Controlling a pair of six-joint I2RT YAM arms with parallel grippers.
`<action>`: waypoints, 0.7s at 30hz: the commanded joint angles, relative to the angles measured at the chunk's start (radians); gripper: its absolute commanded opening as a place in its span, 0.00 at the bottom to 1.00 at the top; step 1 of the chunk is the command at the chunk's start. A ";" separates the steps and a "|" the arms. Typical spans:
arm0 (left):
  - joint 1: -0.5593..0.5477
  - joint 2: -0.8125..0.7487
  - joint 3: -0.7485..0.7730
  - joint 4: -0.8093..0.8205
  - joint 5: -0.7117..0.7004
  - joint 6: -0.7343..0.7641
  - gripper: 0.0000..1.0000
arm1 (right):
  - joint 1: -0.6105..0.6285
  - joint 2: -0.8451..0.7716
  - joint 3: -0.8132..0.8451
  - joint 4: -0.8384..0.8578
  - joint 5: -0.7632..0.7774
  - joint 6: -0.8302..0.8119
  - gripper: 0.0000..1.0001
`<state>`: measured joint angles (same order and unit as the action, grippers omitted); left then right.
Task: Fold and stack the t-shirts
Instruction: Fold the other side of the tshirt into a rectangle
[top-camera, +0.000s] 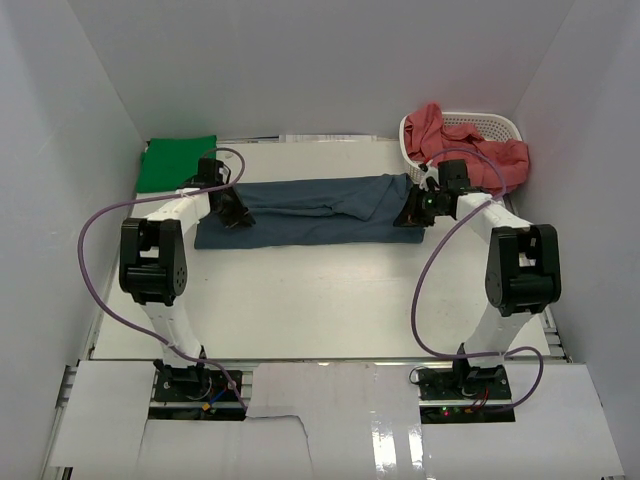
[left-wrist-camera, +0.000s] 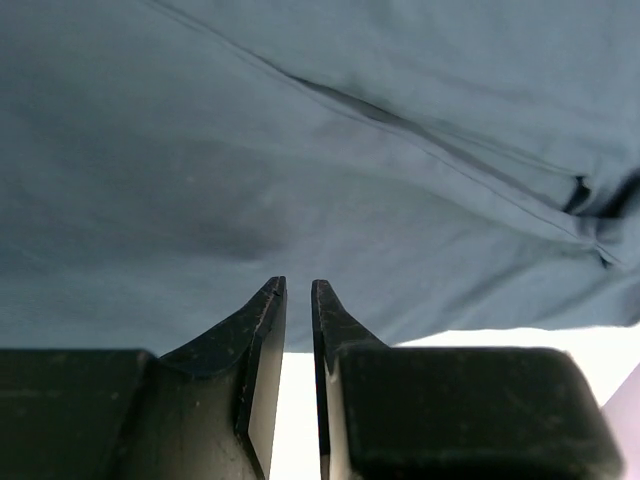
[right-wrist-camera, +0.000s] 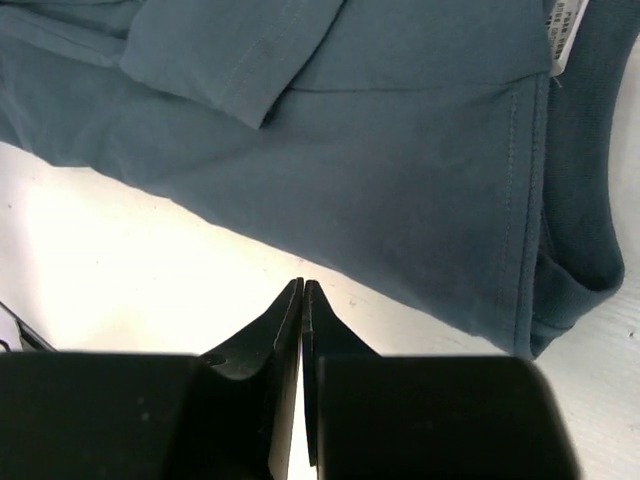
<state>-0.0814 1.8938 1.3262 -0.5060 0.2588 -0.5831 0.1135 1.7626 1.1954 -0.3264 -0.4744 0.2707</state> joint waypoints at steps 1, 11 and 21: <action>-0.004 -0.004 0.002 0.053 -0.027 0.014 0.27 | 0.000 0.035 0.010 0.041 0.011 -0.018 0.08; -0.004 0.042 0.010 0.043 -0.127 0.000 0.26 | -0.011 0.123 0.043 0.026 0.143 -0.015 0.08; -0.004 -0.012 -0.059 0.000 -0.190 -0.001 0.25 | -0.011 0.089 -0.020 -0.046 0.298 -0.021 0.08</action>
<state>-0.0834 1.9495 1.3018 -0.4698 0.1139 -0.5850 0.1089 1.8877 1.1946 -0.3393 -0.2447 0.2604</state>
